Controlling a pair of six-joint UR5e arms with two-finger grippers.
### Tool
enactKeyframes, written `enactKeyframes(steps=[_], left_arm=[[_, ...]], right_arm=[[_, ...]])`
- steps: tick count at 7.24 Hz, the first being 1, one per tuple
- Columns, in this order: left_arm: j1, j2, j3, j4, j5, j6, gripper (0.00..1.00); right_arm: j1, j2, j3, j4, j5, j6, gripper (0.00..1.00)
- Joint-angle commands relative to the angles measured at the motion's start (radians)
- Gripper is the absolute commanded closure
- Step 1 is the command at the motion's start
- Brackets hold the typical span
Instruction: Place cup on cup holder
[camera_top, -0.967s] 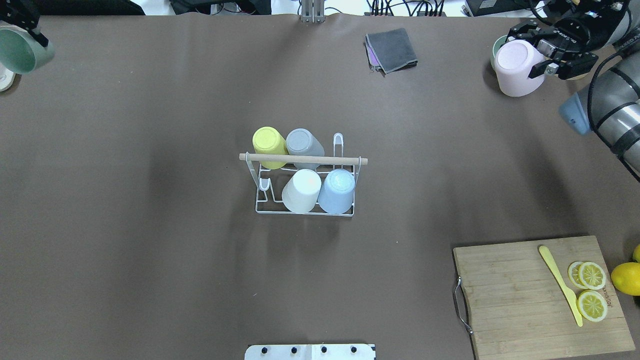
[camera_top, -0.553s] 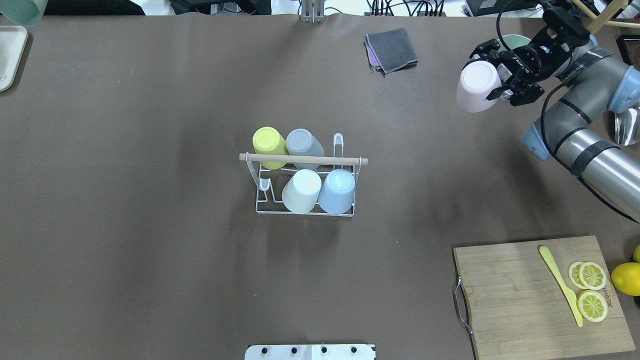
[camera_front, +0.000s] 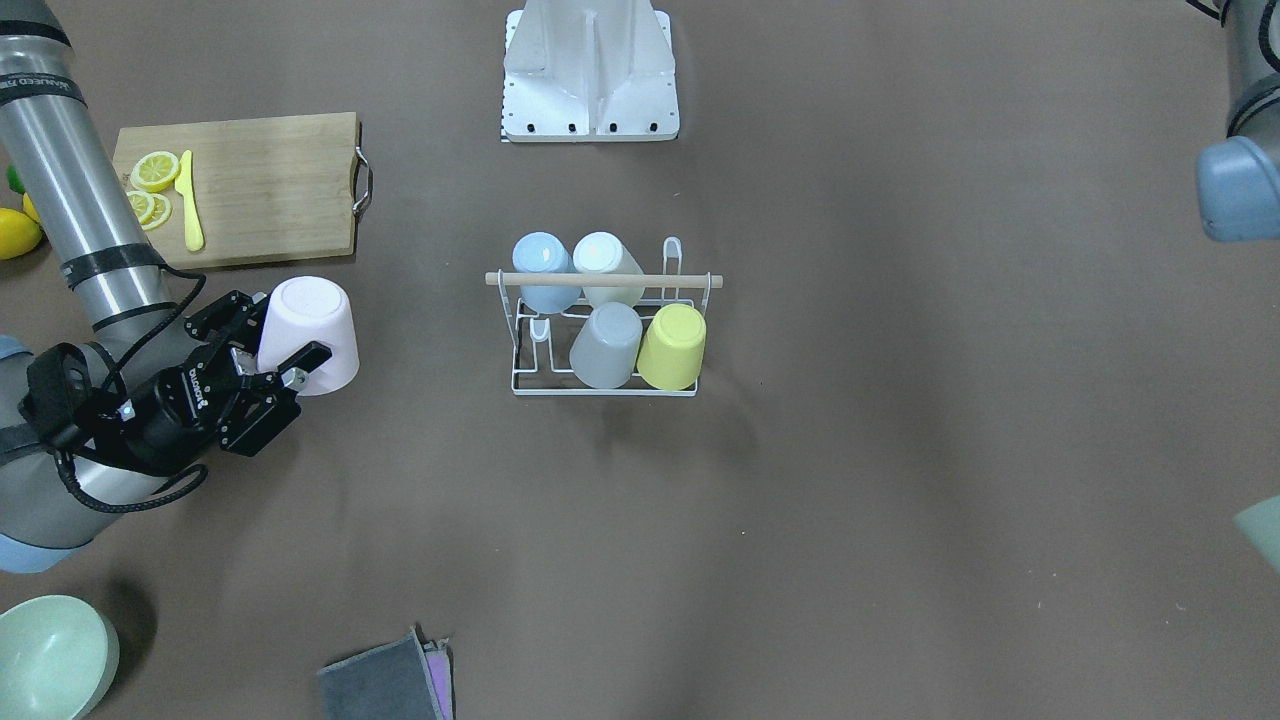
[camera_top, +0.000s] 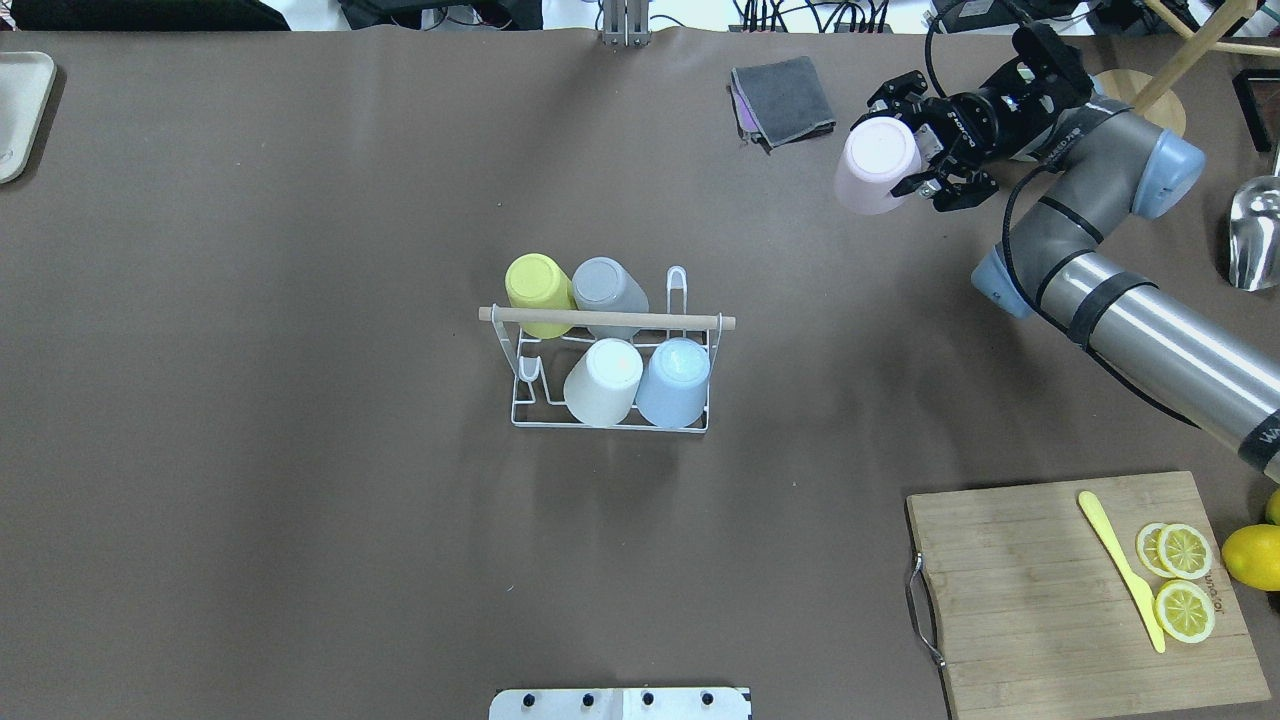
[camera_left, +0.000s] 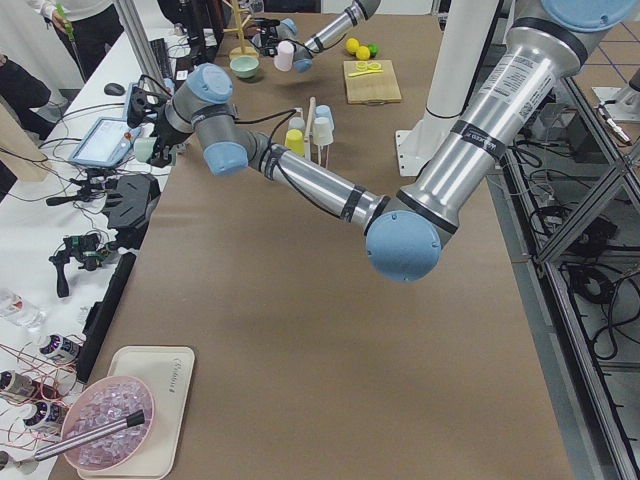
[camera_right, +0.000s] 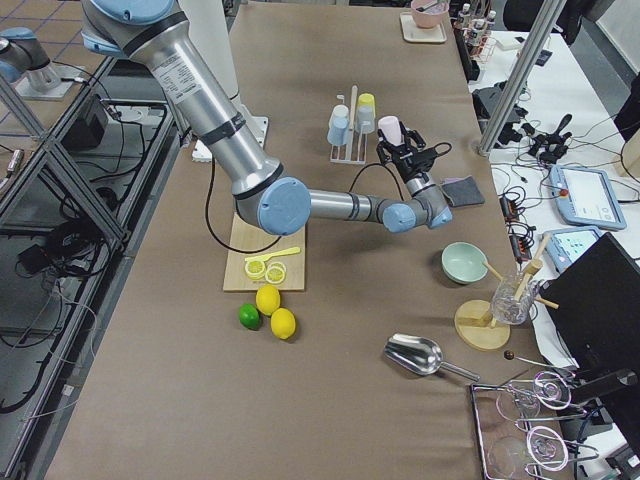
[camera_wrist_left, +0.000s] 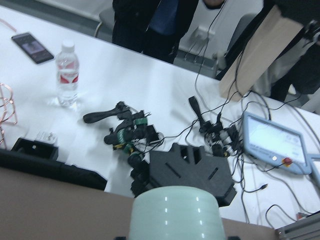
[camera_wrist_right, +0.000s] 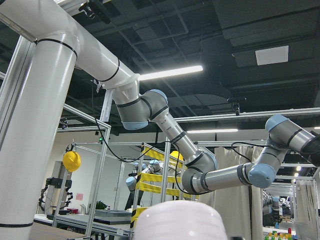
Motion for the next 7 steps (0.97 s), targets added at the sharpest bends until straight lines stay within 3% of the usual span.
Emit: enactKeyframes(steps=[1,3,7], left_arm=[[0.075,0.093,-0.099,-0.261,0.187,-0.063,1.00],[0.196,0.155,-0.165,-0.397,0.445,-0.058,1.00],[0.539,0.137,-0.162,-0.454,0.955,0.020,1.00]], right_arm=[[-0.053,0.062,-0.060,-0.002,0.010,-0.039,0.58],[-0.104,0.102,-0.092,-0.004,0.040,-0.074,0.58],[-0.153,0.187,-0.143,-0.060,0.030,-0.124,0.58]])
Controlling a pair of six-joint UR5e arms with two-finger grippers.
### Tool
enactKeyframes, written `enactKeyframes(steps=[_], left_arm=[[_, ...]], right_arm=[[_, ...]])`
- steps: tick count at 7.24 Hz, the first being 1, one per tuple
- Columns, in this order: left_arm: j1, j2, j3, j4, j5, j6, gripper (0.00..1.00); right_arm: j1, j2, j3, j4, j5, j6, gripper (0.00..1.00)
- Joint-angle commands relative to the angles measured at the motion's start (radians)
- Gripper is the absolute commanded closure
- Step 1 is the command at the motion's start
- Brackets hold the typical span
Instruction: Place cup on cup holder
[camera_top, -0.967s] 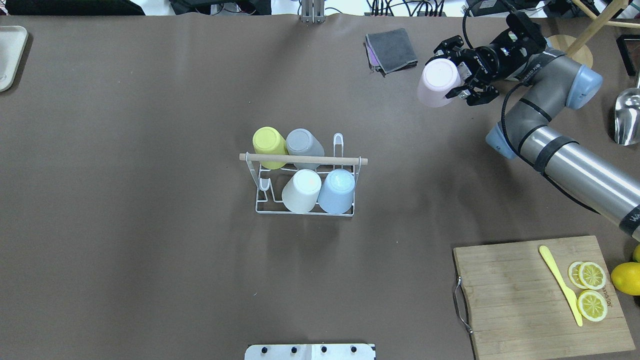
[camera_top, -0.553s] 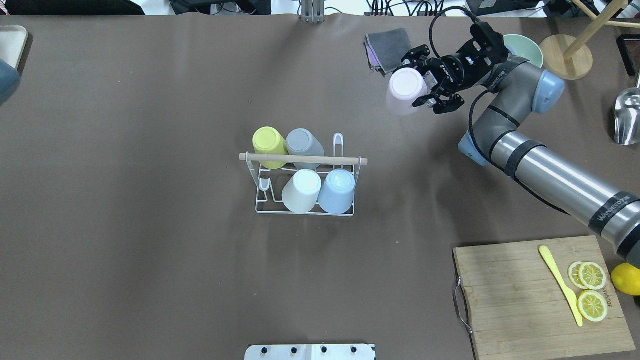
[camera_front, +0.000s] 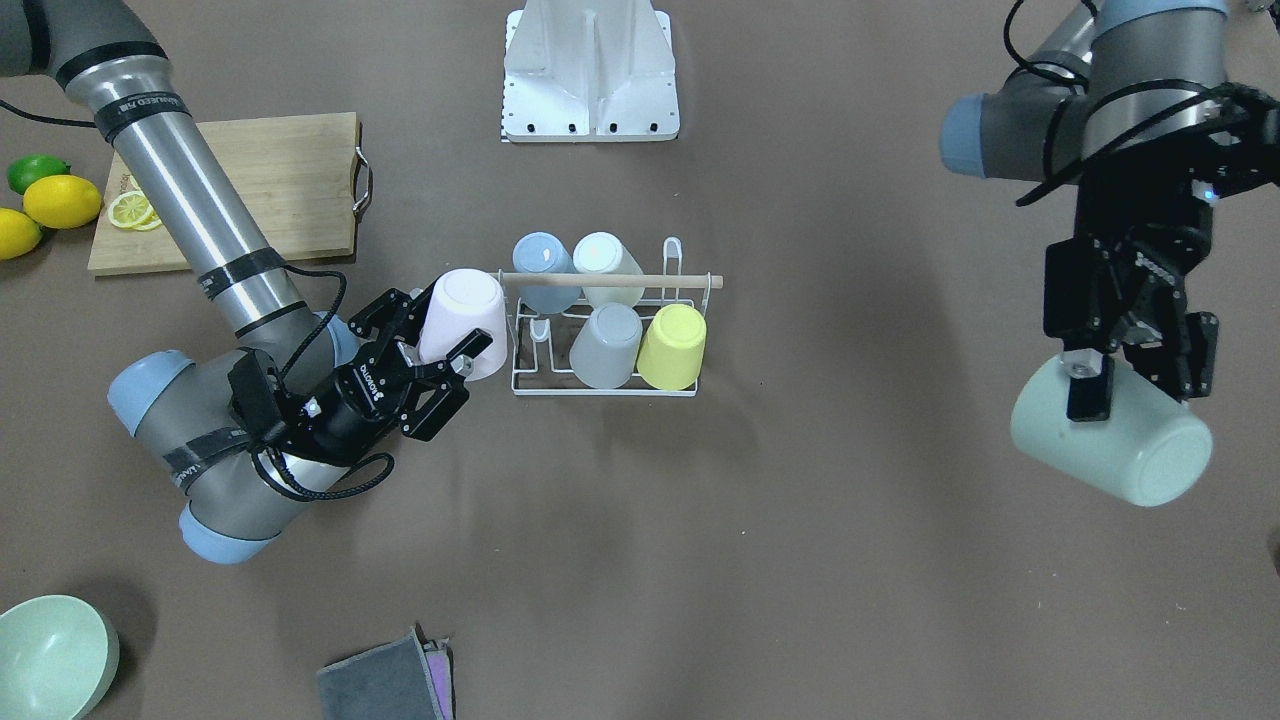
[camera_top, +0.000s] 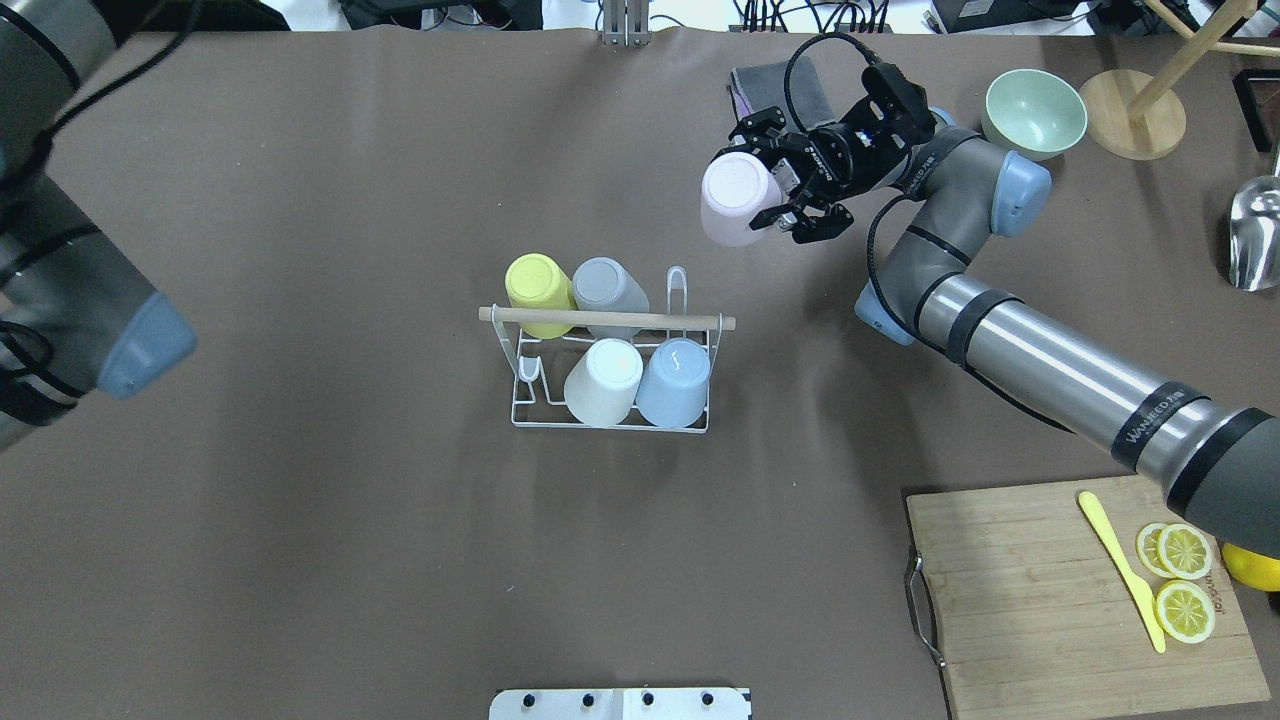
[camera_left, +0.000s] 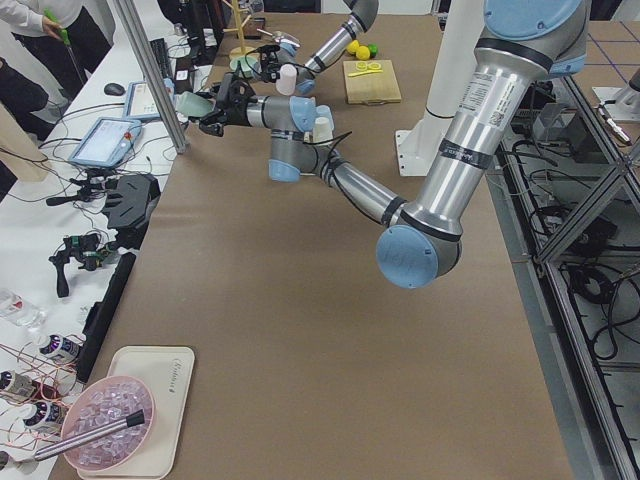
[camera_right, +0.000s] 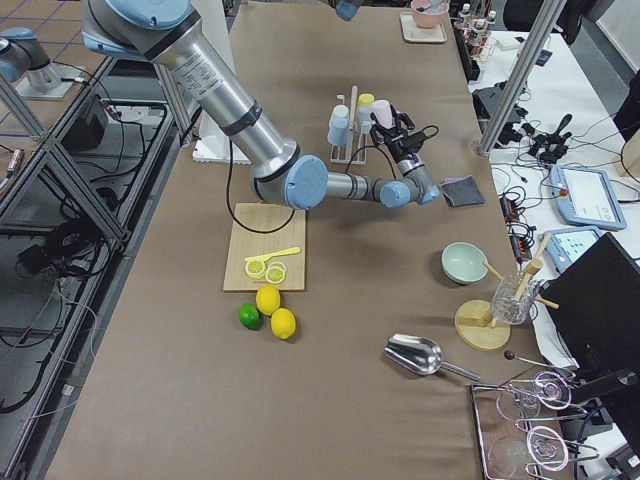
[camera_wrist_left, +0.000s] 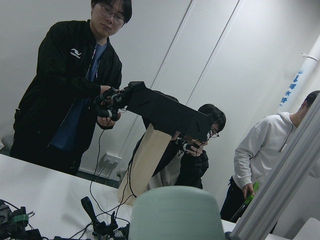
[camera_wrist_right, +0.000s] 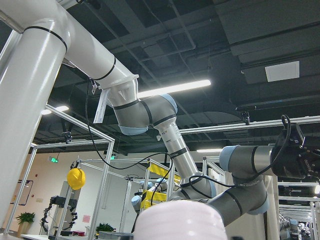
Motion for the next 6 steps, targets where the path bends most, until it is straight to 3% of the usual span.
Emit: enactKeyframes(steps=[1,4,6], left_arm=[[0.196,-0.013,0.002,-0.044,0.269,0.091,1.00],[0.398,-0.068,0.004,-0.046,0.458,0.174,1.00],[0.542,-0.070,0.002,-0.058,0.633,0.218,1.00]], right_arm=[[-0.033,0.019,-0.005,-0.043,-0.009,-0.033,0.58],[-0.040,0.034,-0.005,-0.062,-0.025,-0.036,0.58],[-0.050,0.036,-0.003,-0.072,-0.045,-0.038,0.57]])
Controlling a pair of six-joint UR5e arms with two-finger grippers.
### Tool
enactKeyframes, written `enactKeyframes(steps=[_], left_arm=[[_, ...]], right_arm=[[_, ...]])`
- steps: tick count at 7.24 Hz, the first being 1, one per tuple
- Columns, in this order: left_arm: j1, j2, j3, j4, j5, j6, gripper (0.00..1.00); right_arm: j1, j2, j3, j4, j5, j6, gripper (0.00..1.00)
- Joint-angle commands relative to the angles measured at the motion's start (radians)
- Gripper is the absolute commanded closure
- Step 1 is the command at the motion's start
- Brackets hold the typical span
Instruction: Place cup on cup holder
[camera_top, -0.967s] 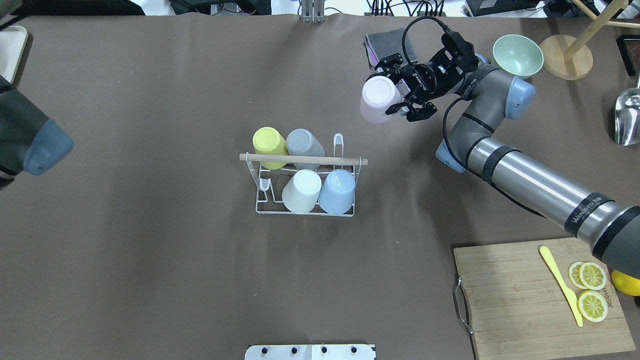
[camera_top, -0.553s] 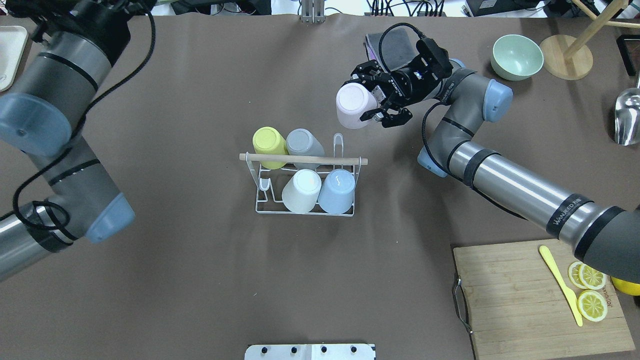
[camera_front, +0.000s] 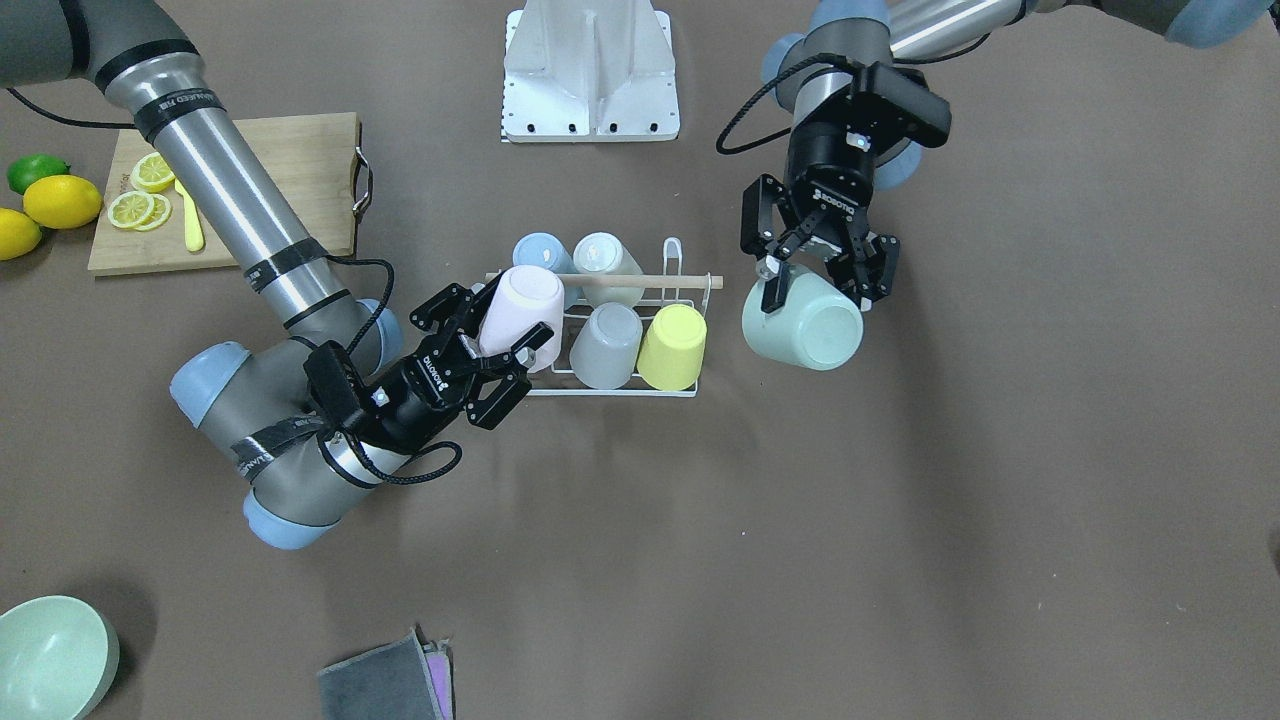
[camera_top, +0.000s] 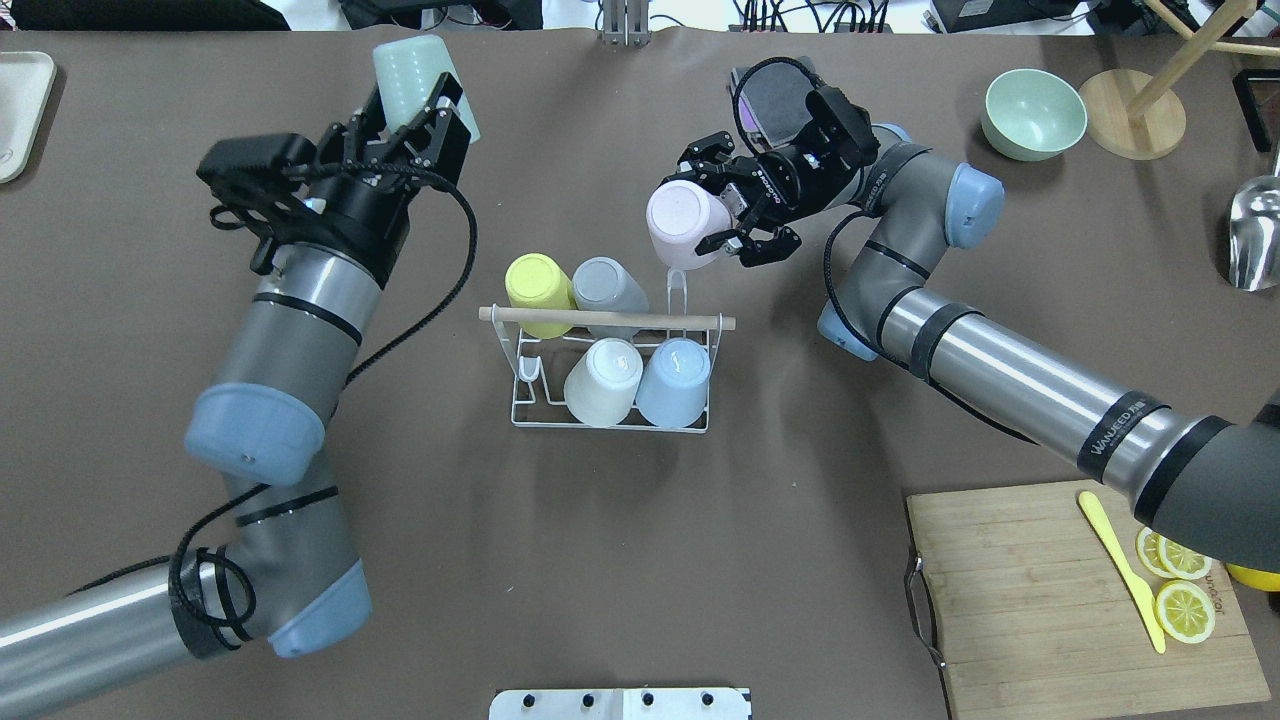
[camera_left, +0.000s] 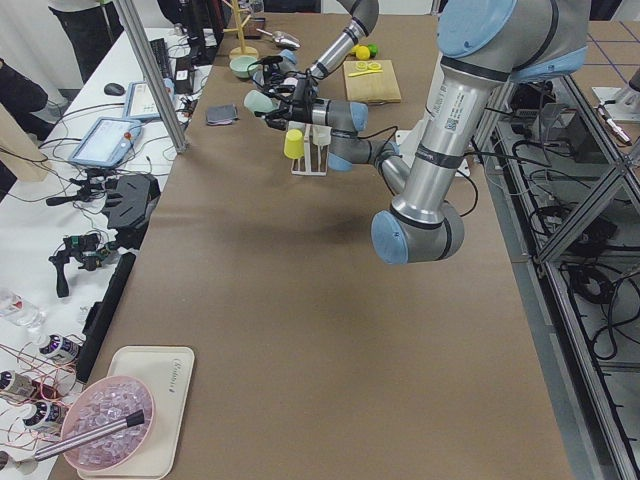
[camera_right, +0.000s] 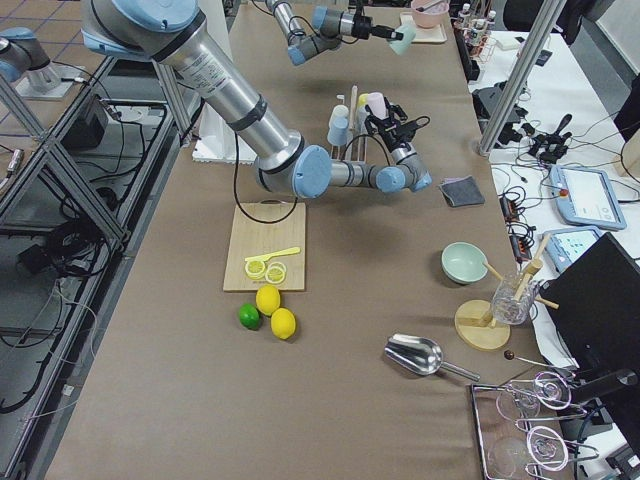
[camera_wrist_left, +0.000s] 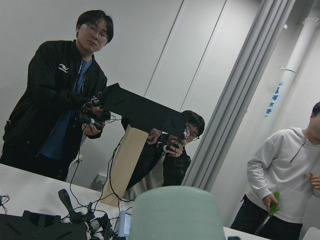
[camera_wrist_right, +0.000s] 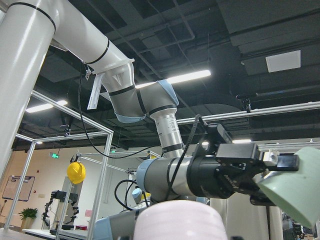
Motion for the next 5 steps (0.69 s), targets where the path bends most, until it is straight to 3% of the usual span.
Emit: enactKeyframes(steps=[1,5], left_arm=[[0.093,0.004,-0.007,-0.019,0.108,0.031,1.00],[0.256,0.002,-0.004,-0.019,0.267,0.072,1.00]], right_arm=[[-0.013,0.001,0.001,-0.005,-0.013,-0.001,0.57],[-0.028,-0.004,0.008,-0.005,-0.036,-0.001,0.50]])
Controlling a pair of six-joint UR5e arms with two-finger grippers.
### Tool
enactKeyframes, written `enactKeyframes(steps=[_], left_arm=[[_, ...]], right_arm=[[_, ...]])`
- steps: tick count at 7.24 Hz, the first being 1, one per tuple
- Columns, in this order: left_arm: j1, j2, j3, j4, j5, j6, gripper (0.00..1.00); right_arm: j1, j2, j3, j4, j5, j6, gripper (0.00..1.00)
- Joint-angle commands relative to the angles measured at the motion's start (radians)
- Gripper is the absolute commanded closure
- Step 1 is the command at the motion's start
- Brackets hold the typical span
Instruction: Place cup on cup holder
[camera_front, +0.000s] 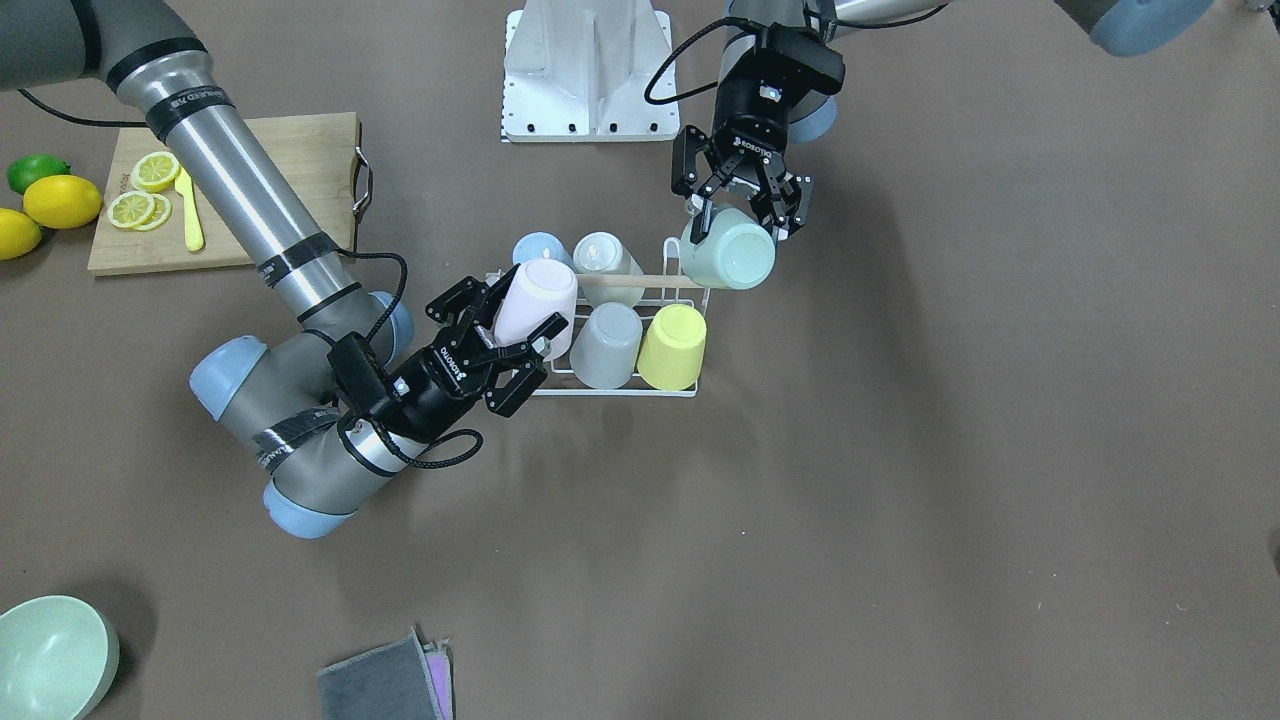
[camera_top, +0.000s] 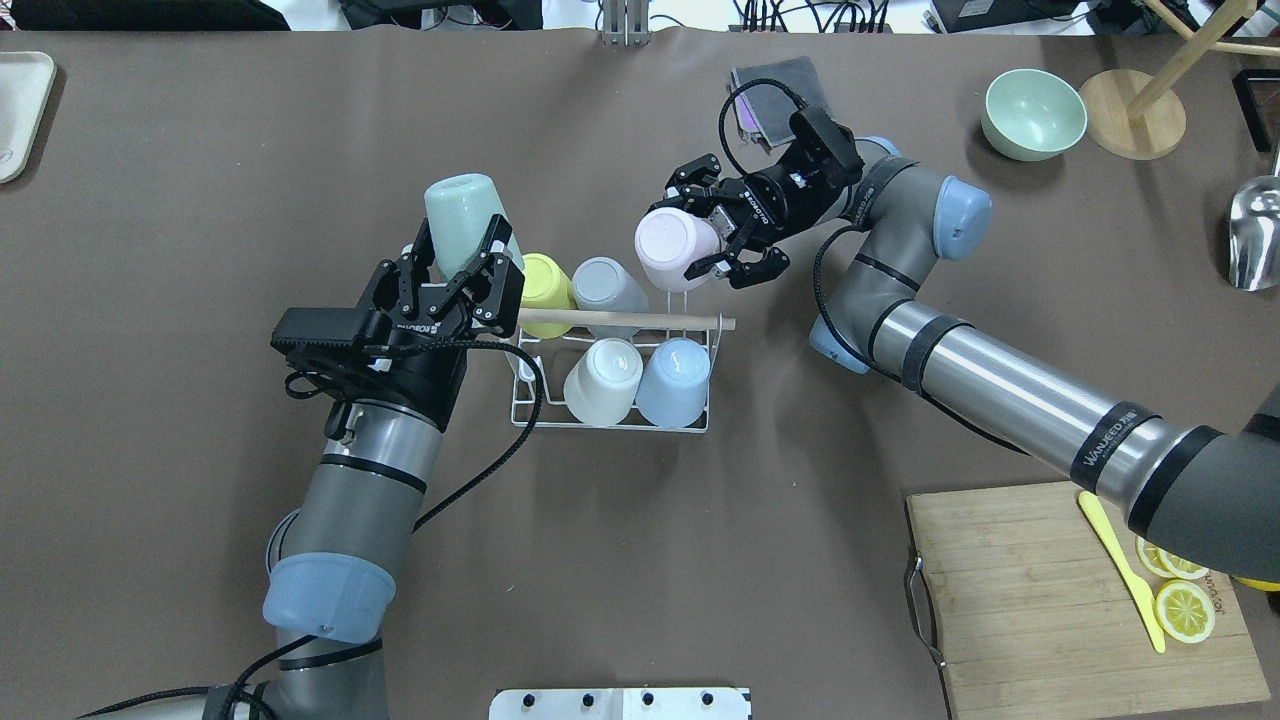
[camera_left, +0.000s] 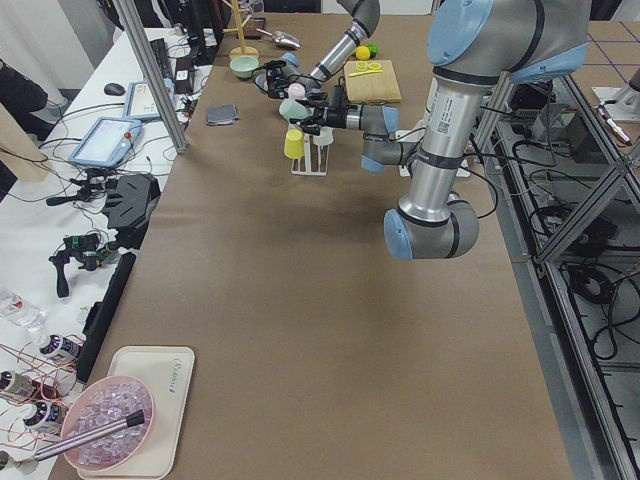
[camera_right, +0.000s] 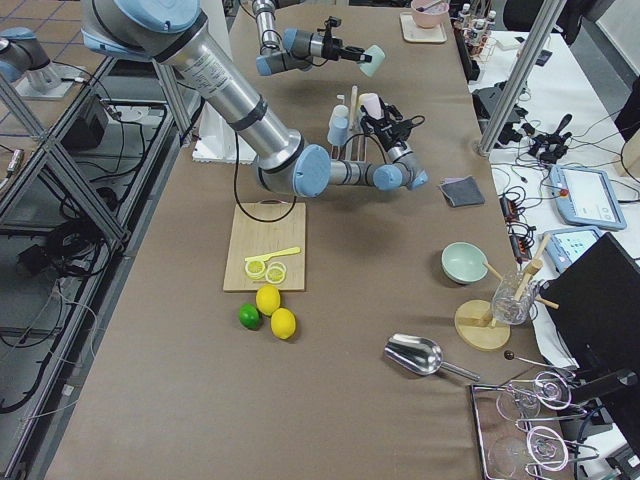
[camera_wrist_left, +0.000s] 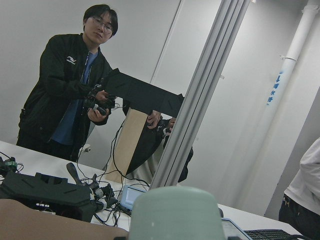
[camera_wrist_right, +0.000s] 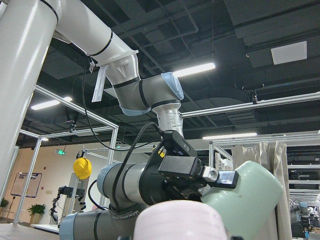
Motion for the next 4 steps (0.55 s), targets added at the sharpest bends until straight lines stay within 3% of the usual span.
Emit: enactKeyframes(steps=[1,2,4], left_arm=[[0.062,0.000,0.000,0.000,0.058,0.007,1.00],[0.068,0.000,0.003,0.000,0.056,0.006,1.00],[0.068,-0.006,0.026,0.001,0.056,0.006,1.00]], right_arm=[[-0.006,0.001,0.002,0.000,-0.004,0.002,0.37],[-0.006,0.001,0.002,-0.002,-0.003,0.005,0.00],[0.016,-0.003,0.008,-0.002,-0.001,0.015,0.00]])
